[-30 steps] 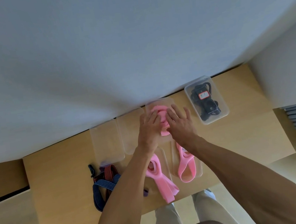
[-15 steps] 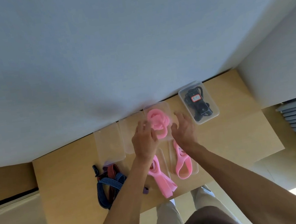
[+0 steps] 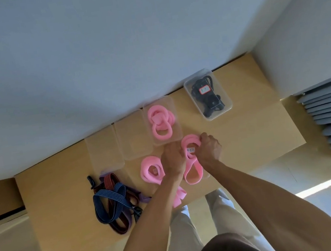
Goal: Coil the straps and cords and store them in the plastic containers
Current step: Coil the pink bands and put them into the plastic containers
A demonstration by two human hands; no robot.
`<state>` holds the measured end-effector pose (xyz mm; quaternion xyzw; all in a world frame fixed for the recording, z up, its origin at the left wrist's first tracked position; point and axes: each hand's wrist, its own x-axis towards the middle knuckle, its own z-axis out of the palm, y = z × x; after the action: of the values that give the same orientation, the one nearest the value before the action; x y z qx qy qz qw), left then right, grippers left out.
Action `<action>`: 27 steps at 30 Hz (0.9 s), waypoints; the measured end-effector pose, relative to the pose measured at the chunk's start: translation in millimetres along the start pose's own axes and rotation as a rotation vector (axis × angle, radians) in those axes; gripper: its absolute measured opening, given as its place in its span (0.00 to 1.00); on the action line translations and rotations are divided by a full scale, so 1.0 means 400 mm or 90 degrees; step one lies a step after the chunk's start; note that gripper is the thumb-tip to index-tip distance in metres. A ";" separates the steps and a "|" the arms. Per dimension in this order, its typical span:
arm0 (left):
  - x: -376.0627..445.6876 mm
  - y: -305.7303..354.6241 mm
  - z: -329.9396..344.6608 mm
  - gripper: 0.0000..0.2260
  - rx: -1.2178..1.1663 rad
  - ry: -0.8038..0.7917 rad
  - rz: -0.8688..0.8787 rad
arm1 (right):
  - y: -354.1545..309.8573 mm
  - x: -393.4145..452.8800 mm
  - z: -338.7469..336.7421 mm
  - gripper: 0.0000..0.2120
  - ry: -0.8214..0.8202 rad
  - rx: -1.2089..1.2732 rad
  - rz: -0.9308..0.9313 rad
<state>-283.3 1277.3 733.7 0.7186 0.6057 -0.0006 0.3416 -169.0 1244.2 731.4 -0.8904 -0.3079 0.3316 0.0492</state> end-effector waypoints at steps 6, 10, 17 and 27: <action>0.001 0.023 0.018 0.10 -0.003 0.007 -0.019 | -0.012 0.002 -0.004 0.14 0.021 0.127 0.060; -0.010 0.031 0.030 0.06 -0.076 0.034 -0.048 | -0.024 -0.002 -0.014 0.13 0.003 0.228 0.050; -0.033 0.035 -0.013 0.07 -0.149 0.008 -0.109 | -0.052 -0.054 -0.072 0.12 -0.087 0.392 0.108; -0.114 0.131 -0.222 0.15 -0.712 -0.057 -0.357 | -0.113 -0.151 -0.270 0.16 -0.317 0.423 -0.091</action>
<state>-286.7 1279.6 846.5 0.2443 0.6649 0.1968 0.6779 -160.9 1257.9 862.0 -0.6955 -0.2477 0.6134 0.2804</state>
